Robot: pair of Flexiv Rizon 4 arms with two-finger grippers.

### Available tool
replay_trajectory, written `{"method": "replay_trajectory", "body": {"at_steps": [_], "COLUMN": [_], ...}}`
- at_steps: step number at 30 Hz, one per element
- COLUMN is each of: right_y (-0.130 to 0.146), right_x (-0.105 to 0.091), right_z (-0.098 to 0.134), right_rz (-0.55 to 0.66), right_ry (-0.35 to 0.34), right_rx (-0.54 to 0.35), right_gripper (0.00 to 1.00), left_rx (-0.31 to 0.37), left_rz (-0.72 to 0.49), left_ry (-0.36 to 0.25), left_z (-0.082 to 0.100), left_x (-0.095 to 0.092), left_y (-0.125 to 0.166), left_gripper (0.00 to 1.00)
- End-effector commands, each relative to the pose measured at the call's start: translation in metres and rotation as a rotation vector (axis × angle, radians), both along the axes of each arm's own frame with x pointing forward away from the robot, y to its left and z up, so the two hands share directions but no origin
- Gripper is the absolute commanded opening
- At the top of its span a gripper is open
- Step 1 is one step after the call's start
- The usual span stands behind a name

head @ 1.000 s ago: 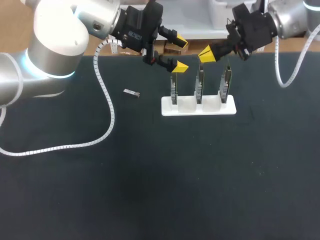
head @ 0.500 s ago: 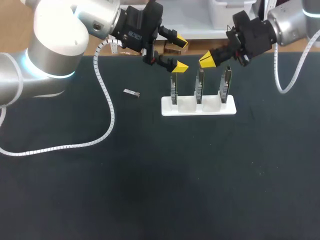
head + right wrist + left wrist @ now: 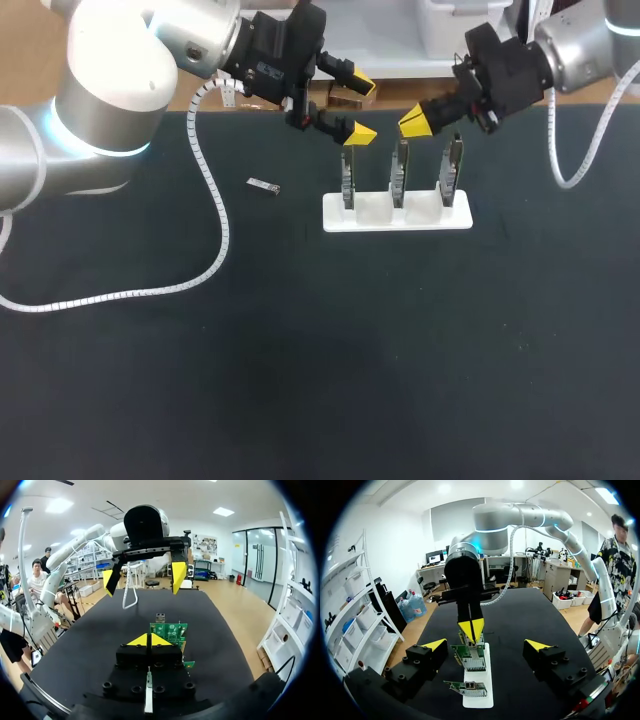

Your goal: Pick up the optical module with the left hand, and insert it into the network port with the right hand.

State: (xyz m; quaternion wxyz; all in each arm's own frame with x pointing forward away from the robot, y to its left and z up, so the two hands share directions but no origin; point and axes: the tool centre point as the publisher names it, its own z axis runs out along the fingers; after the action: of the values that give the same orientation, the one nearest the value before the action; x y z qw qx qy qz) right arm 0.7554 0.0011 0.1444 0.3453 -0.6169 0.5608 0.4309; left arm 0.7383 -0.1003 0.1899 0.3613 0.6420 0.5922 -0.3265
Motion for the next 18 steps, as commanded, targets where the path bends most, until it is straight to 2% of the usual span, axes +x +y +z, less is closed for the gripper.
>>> {"method": "replay_trajectory", "body": {"at_steps": [1, 10, 18], "right_y": [-0.001, -0.003, -0.001], "right_x": [0.003, 0.002, 0.002], "right_z": [-0.009, -0.014, 0.012], "right_rz": [0.007, -0.001, 0.037], "right_ry": [0.007, 0.021, -0.060], "right_rx": [0.007, 0.016, 0.007], "right_gripper": [0.00, 0.00, 0.00], "left_rx": [0.006, 0.006, 0.006], "left_rz": [-0.001, -0.001, -0.001], "left_ry": [0.003, 0.003, 0.003], "left_z": [0.000, 0.000, 0.000], "left_x": [0.001, 0.001, 0.001], "left_y": [-0.001, -0.001, -0.001], "left_gripper": [1.00, 1.00, 1.00]}}
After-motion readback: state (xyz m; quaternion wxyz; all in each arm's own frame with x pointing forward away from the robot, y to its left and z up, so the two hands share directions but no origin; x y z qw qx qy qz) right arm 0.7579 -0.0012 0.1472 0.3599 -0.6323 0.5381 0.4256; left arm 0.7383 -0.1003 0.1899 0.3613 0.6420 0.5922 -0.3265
